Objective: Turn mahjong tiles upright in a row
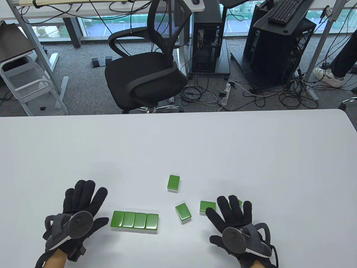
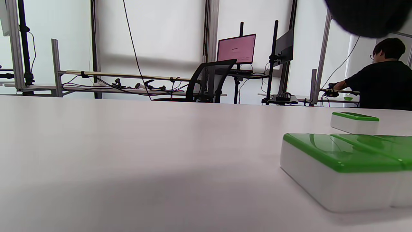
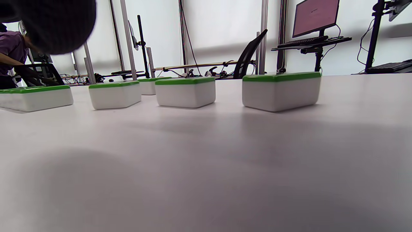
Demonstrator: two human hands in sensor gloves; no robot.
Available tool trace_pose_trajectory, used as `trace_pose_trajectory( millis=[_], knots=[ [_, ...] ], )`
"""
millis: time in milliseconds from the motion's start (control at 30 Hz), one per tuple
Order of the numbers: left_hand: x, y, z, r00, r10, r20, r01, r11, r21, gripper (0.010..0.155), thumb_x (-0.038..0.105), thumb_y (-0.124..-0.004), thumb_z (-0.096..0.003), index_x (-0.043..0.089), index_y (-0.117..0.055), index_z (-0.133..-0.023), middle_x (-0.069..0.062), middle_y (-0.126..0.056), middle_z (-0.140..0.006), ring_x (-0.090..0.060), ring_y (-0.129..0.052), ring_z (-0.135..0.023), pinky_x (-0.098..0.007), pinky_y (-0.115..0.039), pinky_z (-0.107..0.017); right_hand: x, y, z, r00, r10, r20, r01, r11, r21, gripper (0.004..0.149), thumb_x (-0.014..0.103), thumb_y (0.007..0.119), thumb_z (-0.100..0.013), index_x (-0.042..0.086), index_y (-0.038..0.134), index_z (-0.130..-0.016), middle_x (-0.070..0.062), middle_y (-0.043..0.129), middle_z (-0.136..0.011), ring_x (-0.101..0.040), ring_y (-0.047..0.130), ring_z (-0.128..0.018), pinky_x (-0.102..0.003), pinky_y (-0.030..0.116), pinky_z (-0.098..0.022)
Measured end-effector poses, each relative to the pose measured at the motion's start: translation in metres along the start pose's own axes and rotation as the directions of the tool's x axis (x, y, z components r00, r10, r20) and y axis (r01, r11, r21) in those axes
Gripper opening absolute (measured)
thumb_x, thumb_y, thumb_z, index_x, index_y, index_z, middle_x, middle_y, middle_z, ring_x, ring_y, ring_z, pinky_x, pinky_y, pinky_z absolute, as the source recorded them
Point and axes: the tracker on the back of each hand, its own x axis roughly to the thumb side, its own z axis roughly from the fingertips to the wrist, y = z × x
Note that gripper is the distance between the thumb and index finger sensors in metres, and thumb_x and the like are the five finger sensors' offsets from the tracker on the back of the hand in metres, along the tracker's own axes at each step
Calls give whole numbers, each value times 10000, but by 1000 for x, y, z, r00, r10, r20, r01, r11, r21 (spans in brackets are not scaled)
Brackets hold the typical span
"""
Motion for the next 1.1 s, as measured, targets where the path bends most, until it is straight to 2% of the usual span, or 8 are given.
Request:
trace_pose_trajectory(
  millis=[267, 433, 633, 733, 833, 1000, 1100],
  knots=[
    [-11, -5, 0, 999, 36, -32, -37, 999, -33, 926, 669, -723, -298, 531, -120, -987, 146, 74, -1116, -220, 14, -1140, -568, -142, -861, 21, 2, -17, 996, -68, 64, 62, 994, 91, 929, 515, 800, -412, 464, 69, -983, -30, -59, -1121, -436, 24, -1019, -717, 188, -722],
    [-12, -7, -1, 999, 37, -27, -38, 999, -34, 928, 670, -725, -296, 533, -123, -989, 146, 82, -1114, -222, 23, -1137, -567, -135, -861, 49, 3, -51, 992, 33, 125, -59, 975, 214, 933, 476, 816, -413, 456, 77, -983, -47, -43, -1120, -453, 150, -1040, -700, 314, -744],
    [-13, -11, -2, 999, 40, -27, -41, 997, -63, 929, 672, -726, -294, 534, -127, -991, 145, 83, -1114, -225, 20, -1137, -569, -137, -860, 79, 21, -103, 971, 168, 171, -223, 898, 379, 906, 443, 816, -421, 444, 110, -990, -47, -20, -1123, -449, 192, -1043, -680, 359, -751],
    [-16, -13, -2, 998, 47, -36, -50, 996, -75, 926, 671, -726, -296, 535, -131, -992, 145, 82, -1115, -223, 18, -1138, -568, -139, -861, 89, 29, -117, 957, 192, 215, -266, 876, 403, 865, 427, 804, -422, 431, 161, -1001, -36, 29, -1133, -442, 265, -1040, -647, 425, -752],
    [-20, -14, -2, 996, 78, -44, -81, 994, -72, 926, 673, -724, -297, 533, -132, -995, 141, 84, -1115, -228, 24, -1135, -569, -138, -859, 96, 31, -122, 965, 140, 221, -222, 885, 408, 805, 393, 796, -442, 414, 235, -1018, 3, 52, -1141, -453, 288, -1036, -642, 428, -752],
    [-19, -19, -3, 997, 72, -37, -75, 993, -92, 923, 673, -723, -299, 534, -135, -997, 141, 88, -1113, -226, 29, -1132, -567, -137, -859, 94, 36, -125, 973, 100, 207, -188, 865, 464, 725, 346, 761, -463, 373, 324, -1040, -23, 170, -1163, -485, 287, -1015, -614, 485, -740],
    [-17, -19, -2, 997, 68, -25, -70, 993, -92, 921, 675, -721, -298, 535, -136, -996, 141, 86, -1113, -228, 24, -1133, -568, -142, -859, 93, 36, -127, 974, 97, 203, -176, 889, 422, 682, 293, 753, -469, 342, 381, -1038, -33, 250, -1157, -491, 399, -977, -553, 567, -712]
  ],
)
